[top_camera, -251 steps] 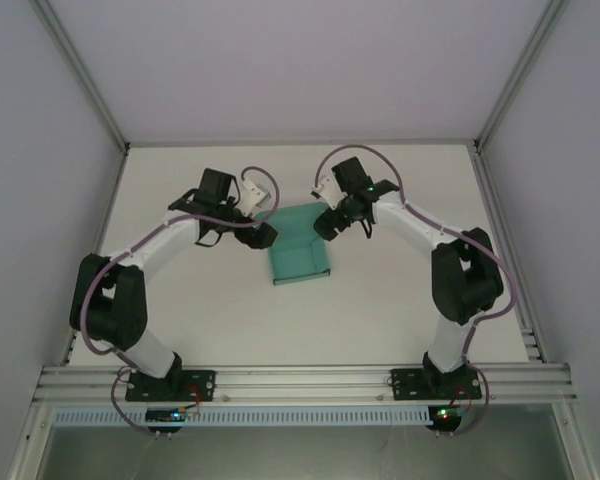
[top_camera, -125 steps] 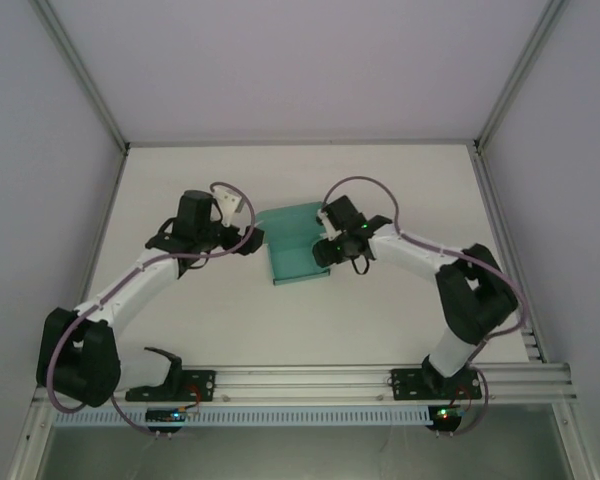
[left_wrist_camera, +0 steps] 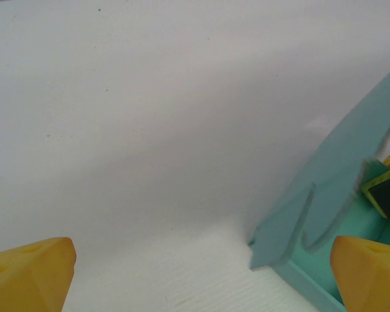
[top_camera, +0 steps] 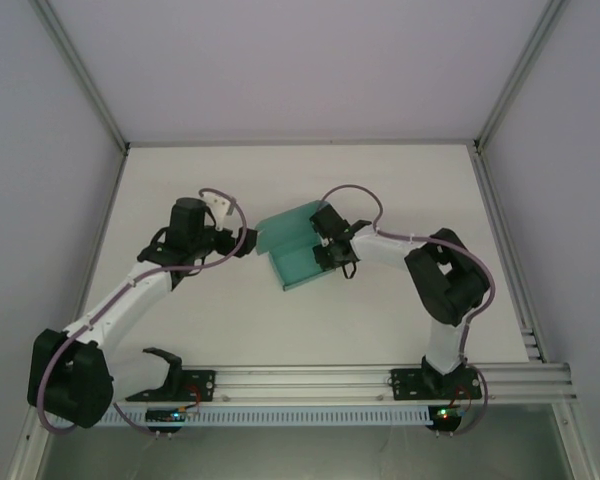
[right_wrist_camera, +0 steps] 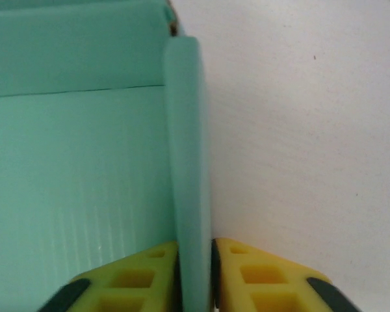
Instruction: Assemble paper box
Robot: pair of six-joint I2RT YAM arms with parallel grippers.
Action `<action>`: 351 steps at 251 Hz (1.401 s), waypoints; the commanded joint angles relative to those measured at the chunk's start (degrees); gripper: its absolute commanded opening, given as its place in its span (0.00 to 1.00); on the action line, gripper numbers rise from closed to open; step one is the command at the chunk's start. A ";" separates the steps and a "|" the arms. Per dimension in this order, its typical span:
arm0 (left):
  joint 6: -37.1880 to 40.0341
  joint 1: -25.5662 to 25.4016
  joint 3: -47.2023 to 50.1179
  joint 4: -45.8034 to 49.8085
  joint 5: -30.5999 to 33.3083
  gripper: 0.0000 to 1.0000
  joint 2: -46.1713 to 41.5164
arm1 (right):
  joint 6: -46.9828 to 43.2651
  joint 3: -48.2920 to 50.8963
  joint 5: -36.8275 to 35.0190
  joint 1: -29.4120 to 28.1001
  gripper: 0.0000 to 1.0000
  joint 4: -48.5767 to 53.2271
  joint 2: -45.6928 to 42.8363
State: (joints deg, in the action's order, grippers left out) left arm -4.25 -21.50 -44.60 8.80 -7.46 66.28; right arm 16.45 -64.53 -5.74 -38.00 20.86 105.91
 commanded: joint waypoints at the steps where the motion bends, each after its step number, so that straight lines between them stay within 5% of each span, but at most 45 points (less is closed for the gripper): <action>1: -1.36 -0.04 -0.04 -0.11 2.42 1.00 -1.68 | 0.77 -2.19 -5.46 -0.92 0.08 2.51 3.34; 22: -1.60 -0.04 0.04 0.42 2.82 1.00 -2.08 | 0.94 -3.11 -7.93 -1.61 0.00 4.72 4.92; 82: -2.29 -0.03 -0.40 2.00 5.78 1.00 -2.52 | 4.26 -10.26 -27.26 -6.27 0.00 18.79 13.93; 114: -2.40 -0.03 -0.86 3.13 6.67 1.00 -2.29 | 13.82 -16.58 -34.82 -7.83 0.00 31.45 21.73; 198: -2.35 -0.04 -1.96 3.50 7.21 1.00 1.03 | 18.59 -21.55 -40.31 -8.13 0.00 36.56 28.46; 232: -2.44 -0.03 -2.16 2.82 6.11 1.00 1.71 | 16.54 -18.74 -34.68 -8.07 0.00 30.64 24.04; 299: -2.15 -0.05 -3.45 1.00 2.66 1.00 2.44 | 16.86 -13.53 -26.39 -6.97 0.32 16.09 8.26; 315: -1.27 -0.10 -4.42 1.09 0.85 1.00 3.09 | 16.34 -14.12 -25.34 -6.86 0.49 14.64 6.02; 351: 0.60 -0.17 -6.36 1.13 -2.75 1.00 4.91 | 14.18 -13.66 -24.30 -6.22 0.68 10.60 -0.54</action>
State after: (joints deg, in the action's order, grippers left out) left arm -5.34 -21.50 -47.59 11.03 -5.65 69.84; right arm 31.70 -78.32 -32.45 -44.69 36.14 111.96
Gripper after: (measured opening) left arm 0.995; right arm 0.635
